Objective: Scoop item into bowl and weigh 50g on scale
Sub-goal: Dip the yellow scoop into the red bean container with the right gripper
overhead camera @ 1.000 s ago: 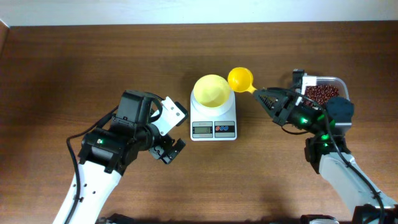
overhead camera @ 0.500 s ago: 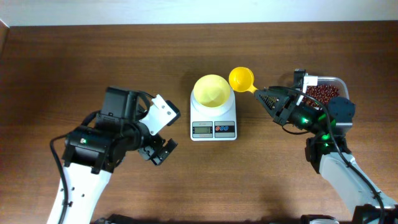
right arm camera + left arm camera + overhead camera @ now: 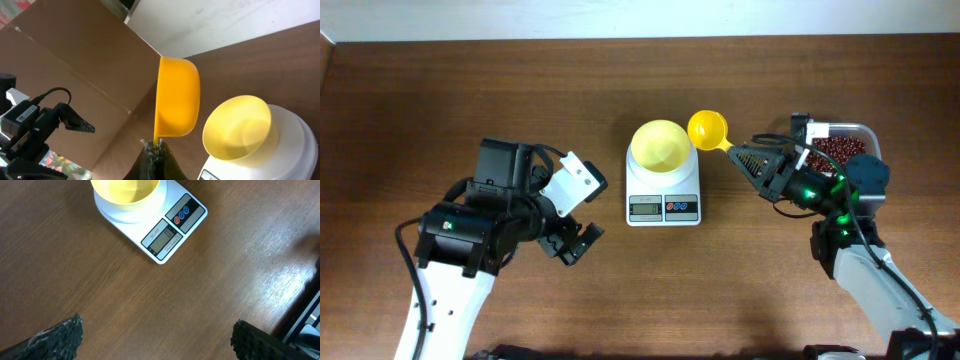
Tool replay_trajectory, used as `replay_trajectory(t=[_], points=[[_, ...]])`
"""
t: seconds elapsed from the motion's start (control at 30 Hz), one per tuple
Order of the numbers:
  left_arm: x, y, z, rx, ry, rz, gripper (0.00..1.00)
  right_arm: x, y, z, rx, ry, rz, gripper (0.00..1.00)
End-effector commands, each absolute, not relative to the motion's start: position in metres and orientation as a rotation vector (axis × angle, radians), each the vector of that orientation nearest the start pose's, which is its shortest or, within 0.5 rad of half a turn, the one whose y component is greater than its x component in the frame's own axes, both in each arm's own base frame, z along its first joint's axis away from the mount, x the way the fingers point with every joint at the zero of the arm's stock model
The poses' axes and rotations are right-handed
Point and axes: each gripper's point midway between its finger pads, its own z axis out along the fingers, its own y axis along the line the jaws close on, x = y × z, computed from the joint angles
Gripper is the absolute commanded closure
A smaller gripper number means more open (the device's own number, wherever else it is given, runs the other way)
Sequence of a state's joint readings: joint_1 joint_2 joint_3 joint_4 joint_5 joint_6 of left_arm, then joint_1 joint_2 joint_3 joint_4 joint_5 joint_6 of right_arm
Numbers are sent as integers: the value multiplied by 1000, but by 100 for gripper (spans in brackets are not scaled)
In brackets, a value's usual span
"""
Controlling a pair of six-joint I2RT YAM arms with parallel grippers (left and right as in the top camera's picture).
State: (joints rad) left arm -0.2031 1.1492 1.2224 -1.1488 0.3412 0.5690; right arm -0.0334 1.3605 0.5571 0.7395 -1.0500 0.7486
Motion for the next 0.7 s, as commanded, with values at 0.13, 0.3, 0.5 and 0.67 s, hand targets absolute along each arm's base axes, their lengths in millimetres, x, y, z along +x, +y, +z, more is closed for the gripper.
replay_trajectory(t=[0.13,0.3,0.5,0.67], points=[[248,-111,233,1090,2307,-323,1,340,138,230,-152,1805,1443,96],[248,-111,233,1090,2307,-323,1,344,132,230,-123,1802,1425,96],[248,-111,233,1090,2307,-323,1,362,79,230,-33,1757,1264,96],[248,-111,233,1090,2307,-323,1,355,83,228,-70,1774,1302,96]])
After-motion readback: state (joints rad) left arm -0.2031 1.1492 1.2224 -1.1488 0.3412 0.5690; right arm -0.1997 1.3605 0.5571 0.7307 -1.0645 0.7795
